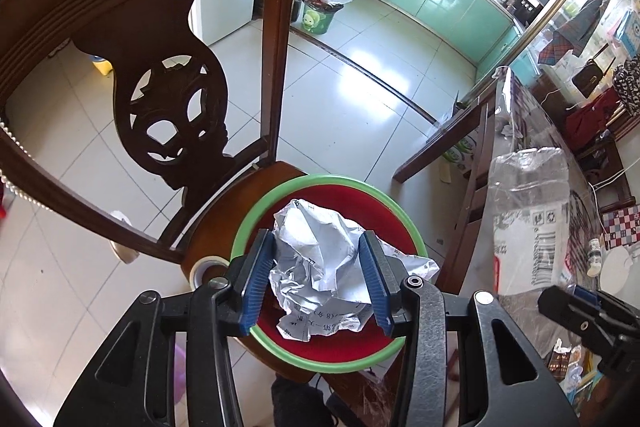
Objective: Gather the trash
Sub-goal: 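Open both tools to drop paper and bottle into the bucket, then move both tools back toward the remaining trash on the table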
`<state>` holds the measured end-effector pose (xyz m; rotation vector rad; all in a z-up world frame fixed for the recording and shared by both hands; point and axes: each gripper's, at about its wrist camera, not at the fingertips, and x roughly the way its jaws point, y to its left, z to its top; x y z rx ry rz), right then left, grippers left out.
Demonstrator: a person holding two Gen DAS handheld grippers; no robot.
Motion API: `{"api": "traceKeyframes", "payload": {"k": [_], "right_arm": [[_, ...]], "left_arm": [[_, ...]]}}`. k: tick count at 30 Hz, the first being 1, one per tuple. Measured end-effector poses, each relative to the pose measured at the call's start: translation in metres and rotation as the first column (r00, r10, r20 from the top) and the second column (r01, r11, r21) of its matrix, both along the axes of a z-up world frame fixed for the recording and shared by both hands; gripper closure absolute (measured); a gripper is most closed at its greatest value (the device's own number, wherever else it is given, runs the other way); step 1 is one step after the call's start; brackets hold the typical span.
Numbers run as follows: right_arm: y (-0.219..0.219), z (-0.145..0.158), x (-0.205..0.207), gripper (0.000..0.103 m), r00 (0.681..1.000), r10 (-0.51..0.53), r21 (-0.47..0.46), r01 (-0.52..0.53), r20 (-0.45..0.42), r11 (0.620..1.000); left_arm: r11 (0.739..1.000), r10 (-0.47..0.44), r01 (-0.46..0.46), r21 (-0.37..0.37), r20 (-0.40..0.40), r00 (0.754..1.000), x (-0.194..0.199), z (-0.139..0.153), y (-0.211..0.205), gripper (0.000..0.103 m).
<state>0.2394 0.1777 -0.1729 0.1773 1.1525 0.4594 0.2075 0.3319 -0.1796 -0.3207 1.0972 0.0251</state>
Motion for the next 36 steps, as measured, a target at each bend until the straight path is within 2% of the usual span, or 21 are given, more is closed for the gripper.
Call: {"api": "traceKeyframes", "payload": {"k": [5, 7, 9, 10, 12, 14, 15, 20, 24, 29, 36], "right_arm": [[0.004, -0.004, 0.007, 0.064, 1.000, 0.001, -0.013, -0.001, -0.021, 1.000], [0.003, -0.006, 0.008, 0.064, 1.000, 0.000, -0.006, 0.000, -0.026, 1.000], [0.003, -0.007, 0.009, 0.060, 1.000, 0.003, 0.011, -0.003, -0.028, 1.000], [0.003, -0.007, 0.008, 0.059, 1.000, 0.012, 0.022, -0.012, -0.020, 1.000], [0.004, -0.004, 0.006, 0.053, 1.000, 0.019, 0.034, -0.020, 0.014, 0.999], [0.003, 0.001, 0.001, 0.037, 0.998, 0.019, 0.042, -0.022, 0.053, 0.999], [0.002, 0.003, -0.001, 0.033, 0.997, 0.016, 0.047, -0.020, 0.073, 0.999], [-0.013, 0.011, -0.011, 0.032, 0.996, -0.014, 0.077, 0.007, 0.093, 0.997], [-0.047, 0.015, -0.025, 0.032, 0.994, -0.075, 0.097, 0.067, 0.083, 0.993], [-0.115, 0.020, -0.056, 0.032, 0.976, -0.201, 0.092, 0.193, 0.080, 0.977], [-0.235, 0.023, -0.110, 0.032, 0.921, -0.385, 0.046, 0.383, 0.066, 0.923]], "left_arm": [[1.000, 0.015, -0.015, -0.009, 0.003, 1.000, 0.002, -0.001, 0.001, 0.054], [1.000, 0.020, -0.020, -0.012, 0.006, 1.000, 0.002, 0.000, 0.002, 0.047], [0.999, 0.031, -0.031, -0.005, 0.010, 0.999, 0.002, 0.001, 0.002, 0.033], [0.999, 0.039, -0.039, -0.004, 0.015, 0.999, 0.001, 0.002, 0.003, 0.031], [0.999, 0.052, -0.051, -0.008, 0.022, 0.998, -0.001, 0.005, 0.004, 0.030], [0.998, 0.065, -0.064, -0.011, 0.027, 0.998, -0.002, 0.007, 0.005, 0.030], [0.998, 0.068, -0.068, -0.013, 0.031, 0.997, -0.003, 0.008, 0.005, 0.029], [0.998, 0.059, -0.058, -0.009, 0.051, 0.997, -0.006, 0.017, -0.005, 0.029], [1.000, 0.004, -0.004, -0.005, 0.070, 0.998, -0.011, 0.024, -0.030, 0.028], [0.993, -0.115, 0.115, 0.012, 0.074, 0.991, -0.013, 0.029, -0.081, 0.027], [0.966, -0.259, 0.260, 0.002, 0.101, 0.961, -0.027, 0.041, -0.165, 0.025]]}}
